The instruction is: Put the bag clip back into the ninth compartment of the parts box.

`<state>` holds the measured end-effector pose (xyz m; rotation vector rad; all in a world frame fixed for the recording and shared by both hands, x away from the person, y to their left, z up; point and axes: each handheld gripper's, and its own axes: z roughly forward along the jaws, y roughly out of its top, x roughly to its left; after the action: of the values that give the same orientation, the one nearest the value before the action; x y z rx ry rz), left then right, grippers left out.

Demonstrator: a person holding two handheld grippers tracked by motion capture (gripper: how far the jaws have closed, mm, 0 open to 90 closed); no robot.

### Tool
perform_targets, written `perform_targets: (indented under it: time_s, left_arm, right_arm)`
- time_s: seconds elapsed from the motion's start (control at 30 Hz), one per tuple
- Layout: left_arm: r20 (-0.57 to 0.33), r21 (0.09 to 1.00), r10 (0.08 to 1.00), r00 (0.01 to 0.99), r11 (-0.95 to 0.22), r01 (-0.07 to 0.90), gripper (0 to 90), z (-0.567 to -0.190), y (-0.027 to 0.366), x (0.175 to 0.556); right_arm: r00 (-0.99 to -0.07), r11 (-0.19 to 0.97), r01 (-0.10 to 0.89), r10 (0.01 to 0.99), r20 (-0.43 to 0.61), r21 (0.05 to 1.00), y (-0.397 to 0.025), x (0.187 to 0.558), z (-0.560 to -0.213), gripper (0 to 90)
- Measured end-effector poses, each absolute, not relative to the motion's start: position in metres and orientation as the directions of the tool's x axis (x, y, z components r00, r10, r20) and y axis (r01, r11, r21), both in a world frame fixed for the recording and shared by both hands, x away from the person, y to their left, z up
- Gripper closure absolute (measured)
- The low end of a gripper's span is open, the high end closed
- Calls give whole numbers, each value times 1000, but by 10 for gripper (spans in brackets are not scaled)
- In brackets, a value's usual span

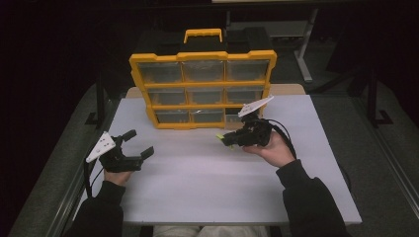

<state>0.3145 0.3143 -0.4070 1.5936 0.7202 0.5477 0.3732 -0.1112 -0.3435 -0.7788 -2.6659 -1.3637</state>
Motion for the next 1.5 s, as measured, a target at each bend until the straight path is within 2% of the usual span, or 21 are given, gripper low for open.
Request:
perform_targets:
  time_s: [0.43,1.17,1.5]
  left_arm:
    - [-57,988,723,689,-57,141,22,-407,315,314]
    - [-63,988,724,687,-50,143,22,-407,315,315]
    - [-61,988,722,689,-53,144,22,-407,315,315]
  right_arm:
    - [-836,363,467,478,270,806,-145,379,-335,766]
    - [-712,165,523,623,323,836,-183,396,-345,766]
    - [-668,156,552,671,323,819,-186,403,-353,765]
